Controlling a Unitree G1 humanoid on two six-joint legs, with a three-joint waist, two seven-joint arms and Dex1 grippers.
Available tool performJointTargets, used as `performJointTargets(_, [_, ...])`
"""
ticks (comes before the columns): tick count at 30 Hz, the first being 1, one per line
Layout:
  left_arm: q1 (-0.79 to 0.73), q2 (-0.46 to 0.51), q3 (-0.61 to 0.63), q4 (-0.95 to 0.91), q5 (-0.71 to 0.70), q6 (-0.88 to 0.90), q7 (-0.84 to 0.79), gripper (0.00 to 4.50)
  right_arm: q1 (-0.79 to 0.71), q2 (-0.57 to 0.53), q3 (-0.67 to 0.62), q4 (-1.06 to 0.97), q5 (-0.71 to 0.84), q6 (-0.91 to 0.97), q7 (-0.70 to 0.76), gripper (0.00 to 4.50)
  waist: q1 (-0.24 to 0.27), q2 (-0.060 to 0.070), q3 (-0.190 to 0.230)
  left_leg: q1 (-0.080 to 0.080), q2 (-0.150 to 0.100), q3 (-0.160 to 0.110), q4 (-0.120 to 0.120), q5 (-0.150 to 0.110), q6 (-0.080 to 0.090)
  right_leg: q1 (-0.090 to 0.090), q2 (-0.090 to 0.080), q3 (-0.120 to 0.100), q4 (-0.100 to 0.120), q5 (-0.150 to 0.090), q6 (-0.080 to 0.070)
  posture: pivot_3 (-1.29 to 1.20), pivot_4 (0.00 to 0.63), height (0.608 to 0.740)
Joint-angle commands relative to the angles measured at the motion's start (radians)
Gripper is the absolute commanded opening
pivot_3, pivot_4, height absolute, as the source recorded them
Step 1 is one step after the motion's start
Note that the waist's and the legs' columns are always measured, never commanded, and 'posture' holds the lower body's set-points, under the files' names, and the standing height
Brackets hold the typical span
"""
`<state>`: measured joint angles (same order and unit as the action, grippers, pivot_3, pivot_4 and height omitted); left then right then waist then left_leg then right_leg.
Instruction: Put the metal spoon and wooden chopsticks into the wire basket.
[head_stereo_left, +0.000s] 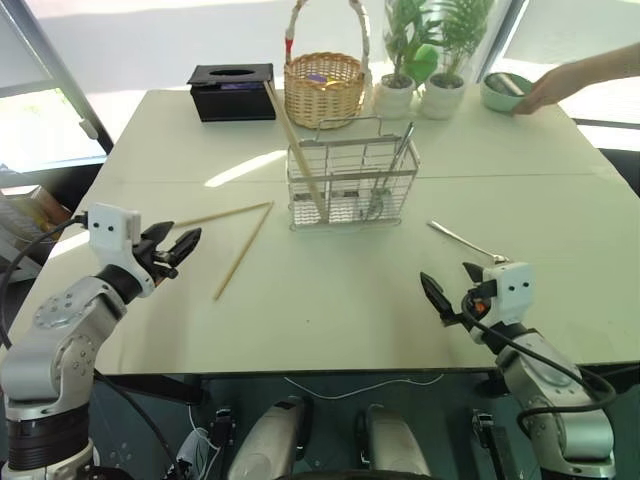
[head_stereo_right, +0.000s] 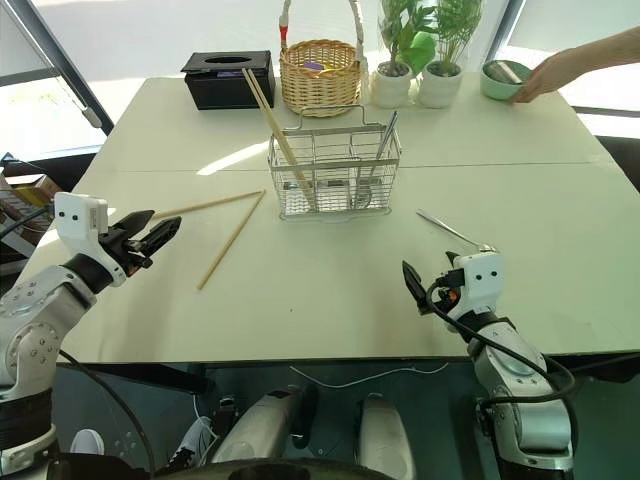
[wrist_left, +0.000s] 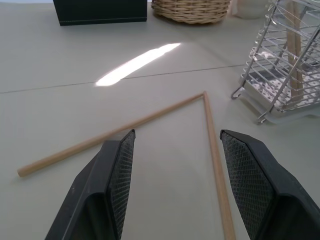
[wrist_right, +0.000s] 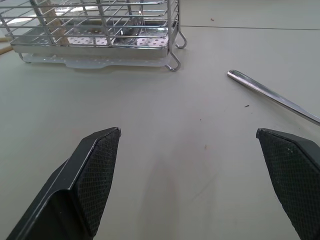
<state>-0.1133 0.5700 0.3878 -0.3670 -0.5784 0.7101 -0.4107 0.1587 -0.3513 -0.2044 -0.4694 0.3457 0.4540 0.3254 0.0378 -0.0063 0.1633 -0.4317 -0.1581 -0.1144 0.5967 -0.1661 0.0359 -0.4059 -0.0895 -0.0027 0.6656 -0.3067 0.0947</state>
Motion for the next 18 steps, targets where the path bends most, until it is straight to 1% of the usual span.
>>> performJointTargets(1, [-0.009,0.017,0.001,-0.022,0.024,-0.032,0.002,2.85,-0.005,-0.005,-0.009,-0.019,0.003,-0.01,0.001,4.5,0.0,0.0,0.0,0.0,0.0,0.0,0.0,0.0,0.0,0.0,0.0,0.0,0.0,0.0,0.0,0.0,0.15,0.725])
performJointTargets(4, [-0.028,0.01,0.014,-0.001,0.016,-0.012,0.022,2.85,-0.006,-0.004,-0.009,-0.019,0.003,-0.011,0.001,4.5,0.0,0.0,0.0,0.0,0.0,0.0,0.0,0.0,0.0,0.0,0.0,0.0,0.0,0.0,0.0,0.0,0.15,0.725])
performJointTargets(18, [-0.037,0.03,0.007,0.01,0.006,-0.008,-0.011,2.85,-0.017,-0.016,-0.02,-0.01,0.002,-0.01,0.008,4.5,0.0,0.0,0.0,0.0,0.0,0.0,0.0,0.0,0.0,0.0,0.0,0.0,0.0,0.0,0.0,0.0,0.15,0.725])
